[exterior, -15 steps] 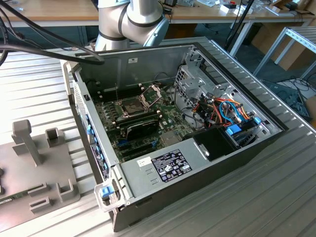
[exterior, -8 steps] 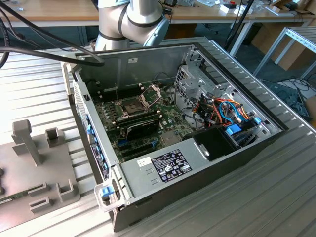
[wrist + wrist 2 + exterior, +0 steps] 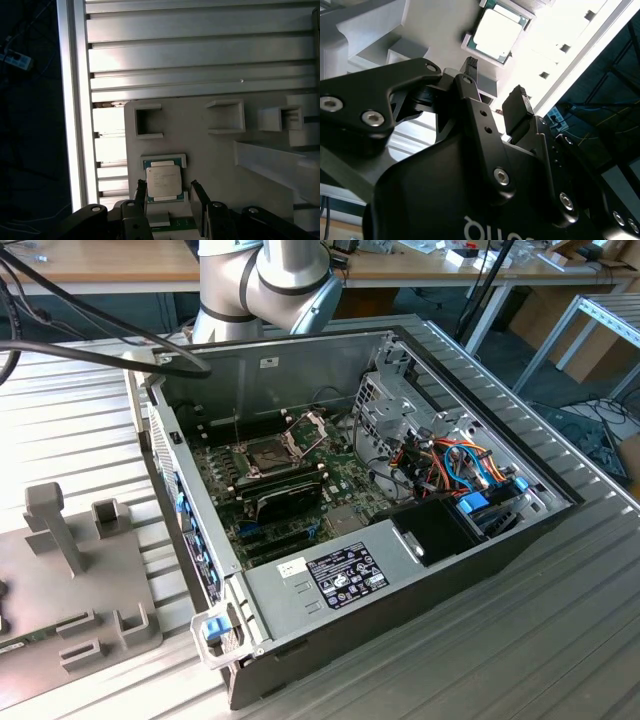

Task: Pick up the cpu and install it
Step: 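Pick up the cpu and move it towards the insertion slot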

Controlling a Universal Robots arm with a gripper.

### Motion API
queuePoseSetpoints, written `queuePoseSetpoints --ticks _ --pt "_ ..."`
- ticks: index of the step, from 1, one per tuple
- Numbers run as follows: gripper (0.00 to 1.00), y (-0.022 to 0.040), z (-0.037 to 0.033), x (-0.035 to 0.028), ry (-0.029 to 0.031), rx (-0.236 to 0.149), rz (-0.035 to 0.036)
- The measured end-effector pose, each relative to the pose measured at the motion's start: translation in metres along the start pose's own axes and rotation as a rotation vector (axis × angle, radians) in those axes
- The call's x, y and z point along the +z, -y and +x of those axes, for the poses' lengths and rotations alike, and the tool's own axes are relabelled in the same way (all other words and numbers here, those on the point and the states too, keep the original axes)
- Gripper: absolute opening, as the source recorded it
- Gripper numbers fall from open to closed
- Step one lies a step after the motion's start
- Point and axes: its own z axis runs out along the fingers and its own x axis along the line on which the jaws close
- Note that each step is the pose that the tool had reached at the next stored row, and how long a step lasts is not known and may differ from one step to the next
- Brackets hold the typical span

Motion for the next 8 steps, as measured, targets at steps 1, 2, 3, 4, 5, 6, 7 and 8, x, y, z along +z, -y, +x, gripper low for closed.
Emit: queuePoseSetpoints --ticks 1,2,3,4,5,6,7,8 --pt "0.48 0.0 0.0 0.0006 0.0 0.0 0.0" --pt "0.48 0.0 0.0 0.0009 -0.0001 0.0 0.0001" --pt "0.48 0.0001 0.0 0.0012 -0.0001 0.0 0.0001" --pt "0.48 0.0001 0.0 0.0016 0.0 0.0 0.0" --pt "0.48 0.0001 0.0 0.002 0.0 0.0 0.0" --pt "0.48 0.0001 0.0001 0.0023 -0.0001 0.0 0.0001" --pt "0.48 0.0001 0.0001 0.0022 -0.0002 0.0 0.0002" --pt "0.48 0.0001 0.0001 0.0026 0.0 0.0 0.0"
